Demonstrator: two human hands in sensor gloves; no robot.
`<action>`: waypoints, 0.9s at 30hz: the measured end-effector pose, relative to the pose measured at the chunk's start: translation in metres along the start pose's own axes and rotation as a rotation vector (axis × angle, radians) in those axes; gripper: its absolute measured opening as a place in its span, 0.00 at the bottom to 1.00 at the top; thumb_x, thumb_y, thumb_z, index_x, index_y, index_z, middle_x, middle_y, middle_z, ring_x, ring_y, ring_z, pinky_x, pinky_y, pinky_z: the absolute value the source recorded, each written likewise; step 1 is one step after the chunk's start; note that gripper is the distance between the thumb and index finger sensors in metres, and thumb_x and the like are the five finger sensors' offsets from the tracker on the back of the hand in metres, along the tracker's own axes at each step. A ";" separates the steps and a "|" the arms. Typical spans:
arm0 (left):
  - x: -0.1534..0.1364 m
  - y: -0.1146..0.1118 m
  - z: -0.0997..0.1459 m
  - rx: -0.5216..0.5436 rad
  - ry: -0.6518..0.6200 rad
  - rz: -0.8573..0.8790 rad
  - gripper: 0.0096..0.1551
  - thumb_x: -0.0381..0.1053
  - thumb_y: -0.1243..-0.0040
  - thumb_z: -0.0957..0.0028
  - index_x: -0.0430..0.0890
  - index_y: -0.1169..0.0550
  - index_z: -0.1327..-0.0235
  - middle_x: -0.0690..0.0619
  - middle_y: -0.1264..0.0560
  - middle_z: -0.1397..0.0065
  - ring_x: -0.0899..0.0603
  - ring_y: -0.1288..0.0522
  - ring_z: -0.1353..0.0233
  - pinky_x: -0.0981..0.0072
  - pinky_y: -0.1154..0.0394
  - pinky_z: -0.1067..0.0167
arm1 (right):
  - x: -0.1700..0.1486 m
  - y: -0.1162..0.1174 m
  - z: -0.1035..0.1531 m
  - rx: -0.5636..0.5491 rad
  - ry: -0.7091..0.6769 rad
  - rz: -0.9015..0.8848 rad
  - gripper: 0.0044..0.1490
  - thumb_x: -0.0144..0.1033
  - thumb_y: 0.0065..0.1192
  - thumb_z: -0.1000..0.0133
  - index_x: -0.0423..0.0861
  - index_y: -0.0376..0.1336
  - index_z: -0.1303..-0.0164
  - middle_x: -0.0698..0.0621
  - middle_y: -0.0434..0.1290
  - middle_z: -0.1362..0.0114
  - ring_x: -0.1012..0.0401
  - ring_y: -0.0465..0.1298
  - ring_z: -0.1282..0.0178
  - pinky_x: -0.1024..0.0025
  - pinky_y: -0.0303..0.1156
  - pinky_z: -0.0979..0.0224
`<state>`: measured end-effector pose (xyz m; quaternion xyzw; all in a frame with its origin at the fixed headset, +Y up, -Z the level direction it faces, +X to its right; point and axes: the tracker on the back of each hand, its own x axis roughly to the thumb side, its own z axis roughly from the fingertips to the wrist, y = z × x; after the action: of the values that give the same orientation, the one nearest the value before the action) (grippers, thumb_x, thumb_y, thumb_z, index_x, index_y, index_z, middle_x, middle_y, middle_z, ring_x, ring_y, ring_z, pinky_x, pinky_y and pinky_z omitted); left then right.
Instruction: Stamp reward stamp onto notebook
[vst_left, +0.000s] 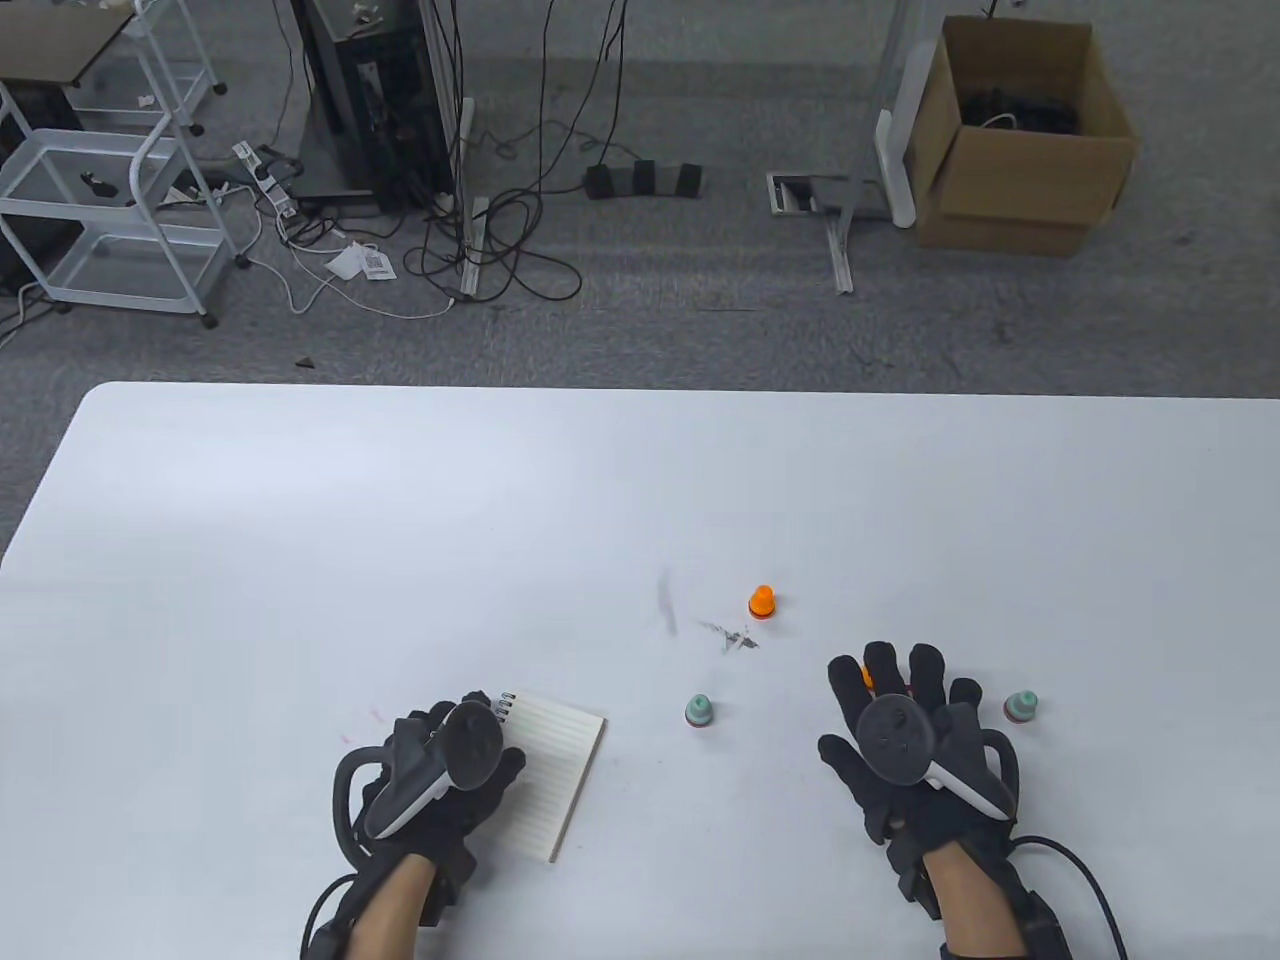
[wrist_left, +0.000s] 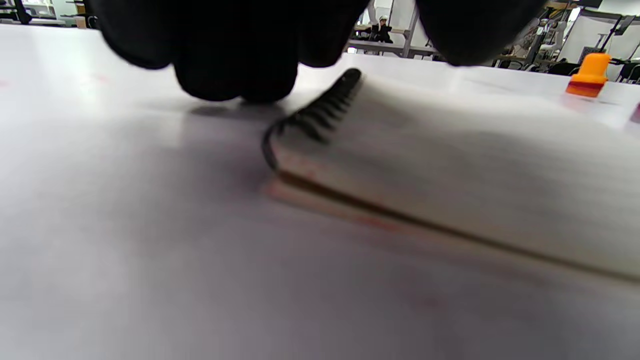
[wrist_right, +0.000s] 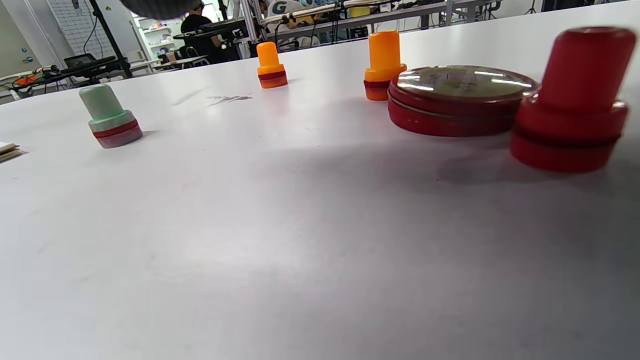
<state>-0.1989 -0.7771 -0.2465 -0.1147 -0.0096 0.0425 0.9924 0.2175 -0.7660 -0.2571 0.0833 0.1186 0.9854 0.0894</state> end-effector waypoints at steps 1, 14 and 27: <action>0.001 0.000 0.000 0.004 0.009 -0.009 0.47 0.70 0.43 0.48 0.45 0.31 0.19 0.40 0.26 0.26 0.33 0.25 0.31 0.41 0.27 0.31 | 0.000 0.000 0.000 0.002 -0.001 0.000 0.51 0.56 0.48 0.44 0.53 0.34 0.16 0.43 0.29 0.12 0.33 0.24 0.20 0.22 0.26 0.28; 0.026 -0.003 -0.012 -0.101 0.144 -0.076 0.44 0.60 0.38 0.47 0.39 0.31 0.22 0.39 0.25 0.31 0.34 0.23 0.36 0.40 0.25 0.34 | 0.001 0.000 0.000 0.017 0.004 0.004 0.50 0.55 0.50 0.44 0.52 0.36 0.16 0.43 0.29 0.13 0.33 0.25 0.20 0.22 0.27 0.28; 0.028 0.000 -0.025 -0.220 0.241 -0.019 0.44 0.55 0.37 0.49 0.37 0.35 0.23 0.39 0.27 0.34 0.35 0.24 0.39 0.37 0.26 0.34 | 0.001 0.000 0.001 0.018 0.008 0.006 0.50 0.55 0.50 0.43 0.52 0.36 0.16 0.43 0.29 0.13 0.33 0.25 0.20 0.22 0.27 0.28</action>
<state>-0.1698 -0.7801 -0.2703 -0.2270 0.1037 0.0180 0.9682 0.2171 -0.7658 -0.2560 0.0807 0.1275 0.9849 0.0852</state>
